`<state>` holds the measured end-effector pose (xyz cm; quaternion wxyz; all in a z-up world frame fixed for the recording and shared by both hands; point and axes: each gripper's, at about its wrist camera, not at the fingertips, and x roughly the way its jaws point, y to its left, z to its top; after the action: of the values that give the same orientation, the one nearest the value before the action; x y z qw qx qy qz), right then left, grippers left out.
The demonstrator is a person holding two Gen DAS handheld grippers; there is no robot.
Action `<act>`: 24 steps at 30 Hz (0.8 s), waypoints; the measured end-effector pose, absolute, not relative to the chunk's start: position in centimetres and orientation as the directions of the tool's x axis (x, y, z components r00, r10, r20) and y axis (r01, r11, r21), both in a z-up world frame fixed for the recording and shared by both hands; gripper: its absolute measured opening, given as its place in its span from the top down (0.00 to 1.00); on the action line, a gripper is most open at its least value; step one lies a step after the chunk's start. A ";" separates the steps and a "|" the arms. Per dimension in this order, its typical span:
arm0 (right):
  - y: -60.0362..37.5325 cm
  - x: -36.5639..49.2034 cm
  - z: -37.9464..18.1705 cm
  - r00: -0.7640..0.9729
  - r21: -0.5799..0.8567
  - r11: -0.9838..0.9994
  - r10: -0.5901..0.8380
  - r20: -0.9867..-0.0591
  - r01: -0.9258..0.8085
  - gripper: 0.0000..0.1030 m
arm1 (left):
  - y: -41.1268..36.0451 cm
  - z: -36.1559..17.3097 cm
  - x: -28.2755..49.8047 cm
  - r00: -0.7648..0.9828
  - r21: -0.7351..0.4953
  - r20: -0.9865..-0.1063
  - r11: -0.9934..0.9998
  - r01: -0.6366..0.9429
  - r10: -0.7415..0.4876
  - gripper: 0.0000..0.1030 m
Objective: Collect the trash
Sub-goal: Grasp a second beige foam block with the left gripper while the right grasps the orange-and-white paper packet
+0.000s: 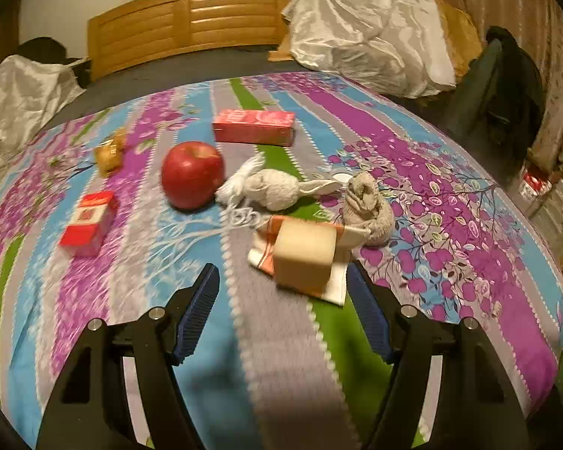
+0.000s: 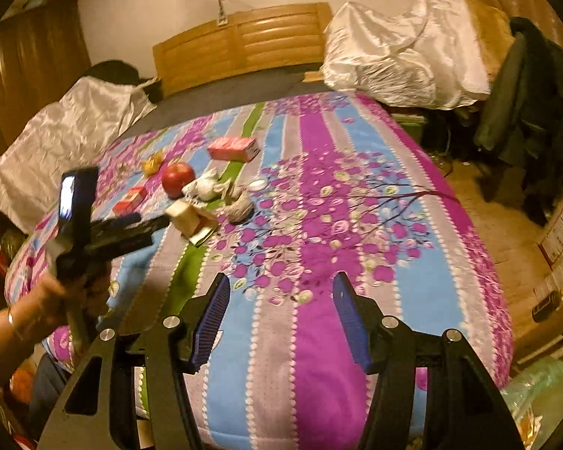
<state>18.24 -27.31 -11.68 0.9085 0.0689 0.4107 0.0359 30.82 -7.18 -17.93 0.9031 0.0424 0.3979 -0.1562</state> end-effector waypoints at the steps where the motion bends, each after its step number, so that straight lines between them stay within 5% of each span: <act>1: -27.3 18.8 -12.1 0.650 0.165 0.986 0.127 -0.749 -0.002 0.43 | -7.5 -18.2 31.3 0.627 -0.041 -0.736 0.940 0.339 -0.258 0.35; 6: -28.0 19.8 -13.5 0.629 0.199 0.980 0.149 -0.763 0.009 0.43 | -8.5 -19.7 32.9 0.593 -0.036 -0.758 0.926 0.377 -0.271 0.35; 8: -27.6 20.5 -13.6 0.626 0.199 0.980 0.159 -0.763 -0.007 0.43 | -8.8 -20.2 33.1 0.577 -0.040 -0.765 0.915 0.401 -0.286 0.46; 9: -27.3 21.0 -13.6 0.627 0.195 0.981 0.162 -0.762 -0.017 0.43 | -8.8 -20.5 33.1 0.570 -0.040 -0.770 0.913 0.406 -0.287 0.63; 17: -22.5 24.9 -14.0 0.611 0.205 0.957 0.287 -0.737 -0.203 0.45 | -3.6 -17.9 29.0 0.614 -0.148 -0.720 0.937 0.316 -0.322 0.65; 24: -14.6 32.5 -15.7 0.554 -0.018 0.873 0.293 -0.779 -0.487 0.45 | 1.6 -16.6 23.7 0.620 -0.118 -0.739 0.956 0.267 -0.264 0.64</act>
<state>32.49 -14.62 -15.71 0.8737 -0.1168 0.4162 0.2233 23.71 1.58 -16.56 0.8999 0.0018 0.4103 -0.1476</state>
